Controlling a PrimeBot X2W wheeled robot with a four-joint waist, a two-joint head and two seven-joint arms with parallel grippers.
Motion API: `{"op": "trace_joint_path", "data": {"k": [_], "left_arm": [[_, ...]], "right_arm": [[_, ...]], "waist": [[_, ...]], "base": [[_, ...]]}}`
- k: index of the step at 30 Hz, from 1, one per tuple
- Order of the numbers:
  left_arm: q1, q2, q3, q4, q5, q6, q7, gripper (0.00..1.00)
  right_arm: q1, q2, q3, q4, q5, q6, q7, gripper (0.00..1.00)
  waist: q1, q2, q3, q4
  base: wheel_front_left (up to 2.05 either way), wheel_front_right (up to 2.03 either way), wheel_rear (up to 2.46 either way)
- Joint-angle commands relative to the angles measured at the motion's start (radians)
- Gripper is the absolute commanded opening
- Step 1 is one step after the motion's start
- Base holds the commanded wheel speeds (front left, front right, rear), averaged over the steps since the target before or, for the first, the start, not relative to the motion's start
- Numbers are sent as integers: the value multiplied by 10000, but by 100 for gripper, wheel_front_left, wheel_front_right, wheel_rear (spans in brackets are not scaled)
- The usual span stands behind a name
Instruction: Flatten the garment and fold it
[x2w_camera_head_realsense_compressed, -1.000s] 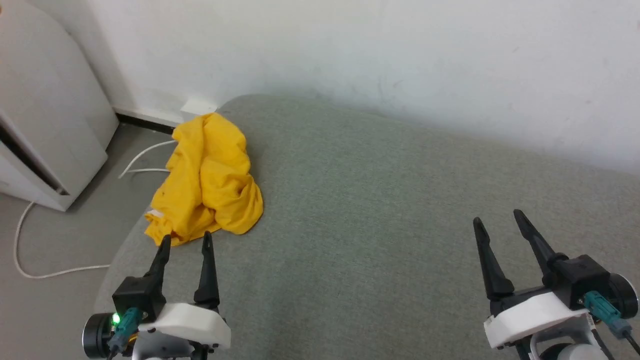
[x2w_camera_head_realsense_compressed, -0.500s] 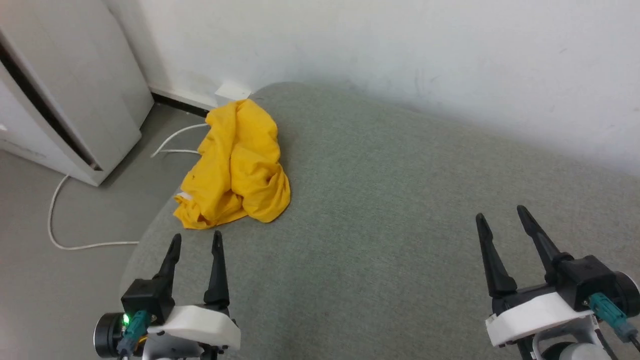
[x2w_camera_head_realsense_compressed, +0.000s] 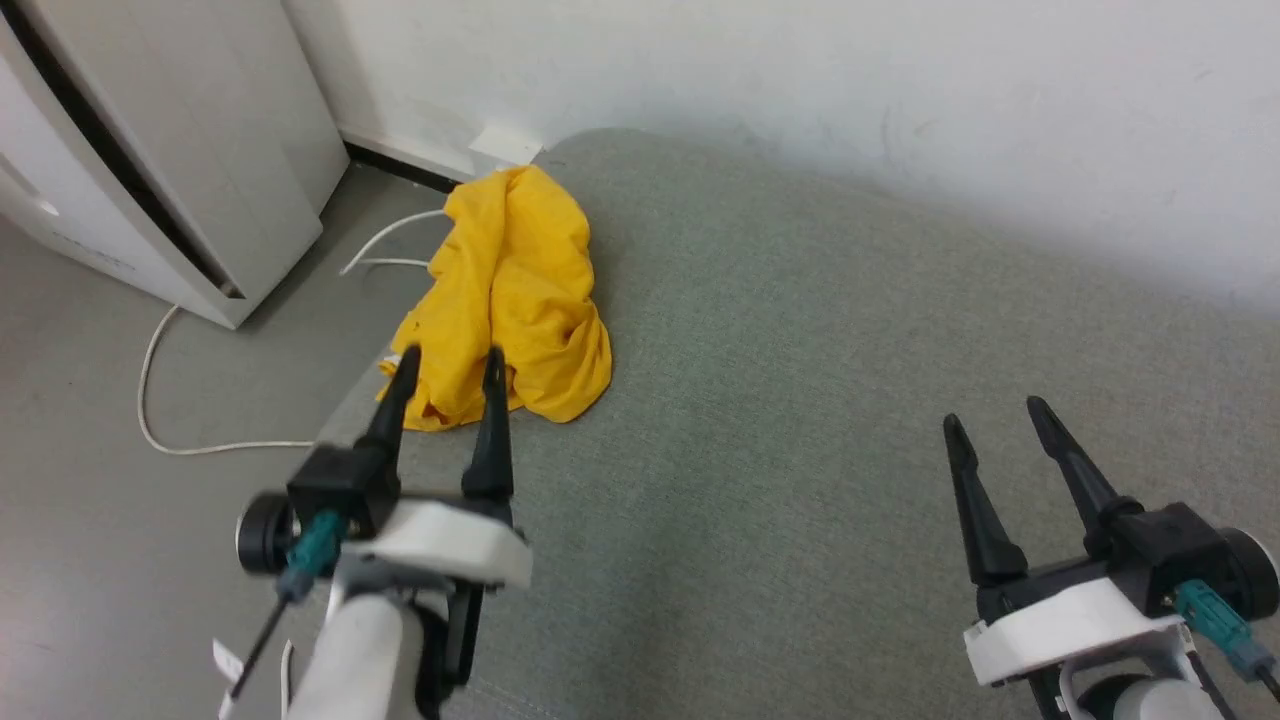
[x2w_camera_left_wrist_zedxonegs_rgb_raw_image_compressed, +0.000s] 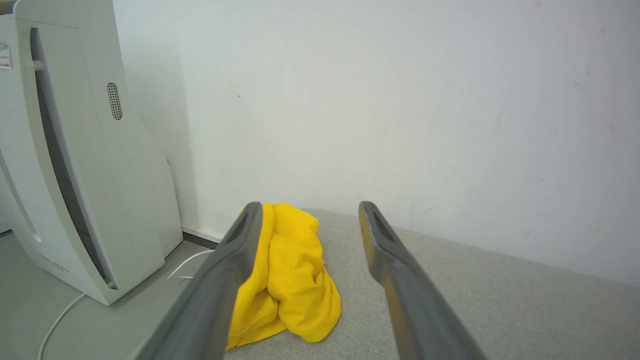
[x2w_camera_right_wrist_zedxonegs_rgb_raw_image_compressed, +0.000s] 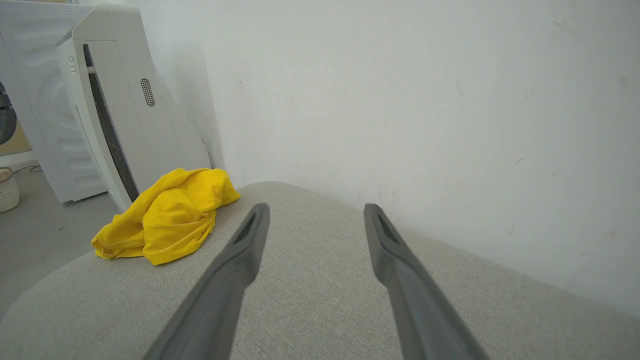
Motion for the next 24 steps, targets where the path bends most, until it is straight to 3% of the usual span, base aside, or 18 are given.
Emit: {"op": "trace_joint_path", "data": {"k": [1, 7, 14, 18, 24], "left_arm": [[-419, -15, -39, 89, -59, -70, -110, 100], [-2657, 52, 262, 1393, -363, -198, -236, 100], [-5272, 978, 680, 4244, -777, -561, 350, 100], [-6319, 1550, 855, 6076, -1098, -765, 1154, 100], [-7353, 2157, 1001, 8570, -1803, -1158, 3188, 100]], "right_arm": [[-158, 24, 32, -90, -42, -16, 13, 100], [-386, 26, 156, -238, -127, -17, 135, 100], [-684, 28, 195, -417, -111, -19, 150, 100], [-860, 29, 228, -410, -9, -19, 48, 100], [-1149, 31, 365, -328, 86, -20, -64, 100]], "waist": [[-1, 0, 200, -149], [-1, 0, 768, -814], [-1, 0, 1607, -1897], [-1, 0, 2058, -2386], [-1, 0, 2595, -2835]], "base": [[0, 0, 0], [0, 0, 0], [0, 0, 0], [0, 0, 0], [0, 0, 0]]}}
